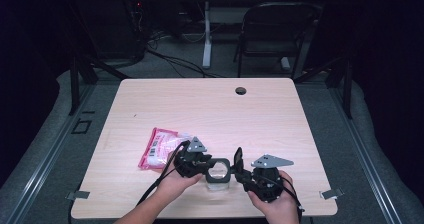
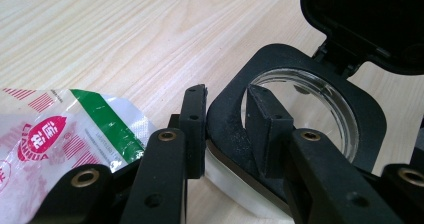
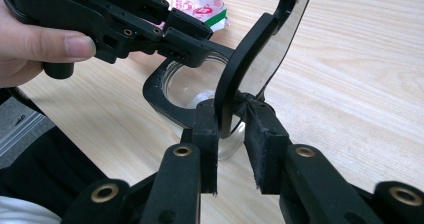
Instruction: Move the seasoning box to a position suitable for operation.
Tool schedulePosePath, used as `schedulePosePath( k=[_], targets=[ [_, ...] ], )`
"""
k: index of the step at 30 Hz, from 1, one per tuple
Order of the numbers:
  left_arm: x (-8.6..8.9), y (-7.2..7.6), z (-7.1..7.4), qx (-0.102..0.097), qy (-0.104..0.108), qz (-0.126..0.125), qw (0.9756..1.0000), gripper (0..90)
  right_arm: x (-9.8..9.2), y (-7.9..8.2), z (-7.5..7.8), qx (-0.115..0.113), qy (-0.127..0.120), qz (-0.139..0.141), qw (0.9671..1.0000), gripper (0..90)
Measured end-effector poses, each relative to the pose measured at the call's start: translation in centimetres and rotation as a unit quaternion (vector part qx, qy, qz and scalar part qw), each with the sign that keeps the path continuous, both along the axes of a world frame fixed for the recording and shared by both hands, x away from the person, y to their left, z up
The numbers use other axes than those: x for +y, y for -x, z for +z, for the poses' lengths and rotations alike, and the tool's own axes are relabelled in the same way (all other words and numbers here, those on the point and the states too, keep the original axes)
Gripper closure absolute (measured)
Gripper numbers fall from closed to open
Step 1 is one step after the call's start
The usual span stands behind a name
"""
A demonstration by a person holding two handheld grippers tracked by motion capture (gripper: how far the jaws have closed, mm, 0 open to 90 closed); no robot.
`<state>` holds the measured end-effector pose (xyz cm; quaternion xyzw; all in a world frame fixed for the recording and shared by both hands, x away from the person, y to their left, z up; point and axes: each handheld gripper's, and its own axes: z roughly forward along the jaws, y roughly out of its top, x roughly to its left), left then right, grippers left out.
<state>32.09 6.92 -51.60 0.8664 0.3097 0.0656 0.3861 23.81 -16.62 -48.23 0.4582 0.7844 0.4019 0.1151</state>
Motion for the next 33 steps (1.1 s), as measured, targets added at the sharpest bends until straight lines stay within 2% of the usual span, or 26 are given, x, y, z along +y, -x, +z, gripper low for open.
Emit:
schedulePosePath(
  k=[4,12,15,20,28,33],
  targets=[
    [0.2,0.0,0.0,-0.001,0.000,0.000,1.0000,70.0,0.1,-0.3,0.1,0.001,0.001,-0.001,1.0000,76.7],
    [0.6,-0.1,-0.1,0.008,0.008,0.000,0.9999,67.7,0.0,-1.4,0.2,-0.001,0.010,-0.005,0.9999,80.6],
    [0.7,-0.1,0.0,0.008,0.011,0.003,0.9999,66.7,-0.1,-2.2,0.3,-0.001,0.007,-0.012,0.9999,81.9],
    [0.8,-0.1,0.0,0.009,0.013,0.001,0.9999,65.0,-0.4,-3.9,0.1,0.002,-0.012,-0.020,0.9997,84.1],
    [0.7,0.2,0.1,0.010,0.018,-0.002,0.9998,64.6,-0.3,-5.6,0.1,-0.003,-0.006,-0.026,0.9996,85.3],
    [0.7,0.4,0.1,0.010,0.029,0.002,0.9995,64.2,-0.4,-6.8,0.0,-0.005,-0.019,-0.035,0.9992,83.3]
  ],
)
